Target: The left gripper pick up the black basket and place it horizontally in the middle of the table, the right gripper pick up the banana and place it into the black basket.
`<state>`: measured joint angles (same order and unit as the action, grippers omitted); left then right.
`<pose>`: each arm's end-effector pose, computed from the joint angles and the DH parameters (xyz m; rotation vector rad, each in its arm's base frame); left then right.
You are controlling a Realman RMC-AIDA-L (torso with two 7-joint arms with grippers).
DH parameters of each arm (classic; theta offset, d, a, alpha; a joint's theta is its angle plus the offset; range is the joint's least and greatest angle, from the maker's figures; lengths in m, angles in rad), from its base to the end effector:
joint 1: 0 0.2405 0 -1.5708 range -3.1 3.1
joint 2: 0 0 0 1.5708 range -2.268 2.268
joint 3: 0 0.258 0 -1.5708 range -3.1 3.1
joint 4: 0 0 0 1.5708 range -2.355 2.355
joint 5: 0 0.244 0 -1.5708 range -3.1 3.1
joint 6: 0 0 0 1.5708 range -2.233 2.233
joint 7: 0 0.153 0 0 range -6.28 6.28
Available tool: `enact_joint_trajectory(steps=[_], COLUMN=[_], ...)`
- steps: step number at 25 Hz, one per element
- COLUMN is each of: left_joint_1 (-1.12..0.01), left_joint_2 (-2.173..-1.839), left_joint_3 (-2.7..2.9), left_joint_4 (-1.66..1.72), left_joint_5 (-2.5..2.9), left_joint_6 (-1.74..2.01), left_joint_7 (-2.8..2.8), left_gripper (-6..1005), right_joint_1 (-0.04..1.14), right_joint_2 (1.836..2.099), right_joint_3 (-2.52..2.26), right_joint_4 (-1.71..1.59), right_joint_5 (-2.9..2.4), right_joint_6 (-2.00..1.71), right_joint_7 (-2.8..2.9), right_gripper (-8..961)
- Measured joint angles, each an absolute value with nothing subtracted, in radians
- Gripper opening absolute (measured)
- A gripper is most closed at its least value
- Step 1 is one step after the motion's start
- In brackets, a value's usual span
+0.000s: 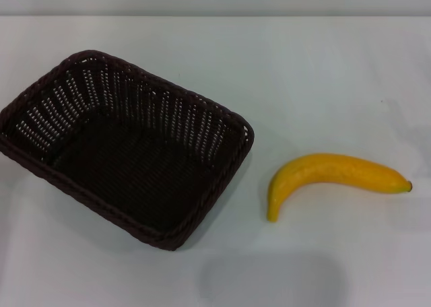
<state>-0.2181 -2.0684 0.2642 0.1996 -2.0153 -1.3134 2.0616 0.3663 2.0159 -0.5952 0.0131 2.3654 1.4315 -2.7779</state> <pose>-0.4509 0.2637 0.0608 -1.1659 -1.0460 -1.1199 0.4005 0.3106 0.0391 -1.4188 0.5176 0.8035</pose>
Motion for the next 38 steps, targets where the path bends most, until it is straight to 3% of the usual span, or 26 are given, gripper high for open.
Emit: enact_joint_trajectory(steps=[5, 10, 11, 13, 16, 20, 28, 38], left_joint_1=[-0.27, -0.406, -0.406, -0.495, -0.551, -0.621, -0.766, -0.823], left_joint_2=[-2.017, -1.883, -1.883, -1.813, -1.788, -1.781, -1.813, -1.852], left_joint_3=[0.274, 0.405, 0.405, 0.529, 0.594, 0.633, 0.653, 0.736], left_joint_4=[0.393, 0.483, 0.483, 0.518, 0.6, 0.701, 0.71, 0.708], left_joint_5=[-1.737, -1.361, -1.361, -1.21, -1.089, -0.892, -0.69, -0.531], left_joint_6=[-1.274, -1.3, -1.3, -1.329, -1.35, -1.399, -1.428, -1.433], left_joint_7=[1.699, 1.356, 1.356, 1.231, 1.165, 1.076, 1.049, 0.898], left_gripper=[862, 861, 861, 861, 861, 862, 859, 817], right_joint_1=[0.366, 0.367, 0.368, 0.368, 0.376, 0.392, 0.387, 0.381], right_joint_2=[2.016, 2.015, 2.015, 2.015, 2.014, 2.016, 2.018, 2.019], right_joint_3=[-0.595, -0.595, -0.595, -0.595, -0.595, -0.605, -0.609, -0.61], right_joint_4=[0.013, 0.012, 0.012, 0.01, 0.009, 0.009, 0.012, 0.018], right_joint_5=[2.365, 2.365, 2.365, 2.365, 2.365, 2.364, 2.364, 2.364], right_joint_6=[1.433, 1.432, 1.432, 1.432, 1.431, 1.431, 1.432, 1.44], right_joint_7=[-2.778, -2.778, -2.778, -2.778, -2.778, -2.778, -2.778, -2.778], right_gripper=[857, 857, 857, 857, 857, 857, 858, 858])
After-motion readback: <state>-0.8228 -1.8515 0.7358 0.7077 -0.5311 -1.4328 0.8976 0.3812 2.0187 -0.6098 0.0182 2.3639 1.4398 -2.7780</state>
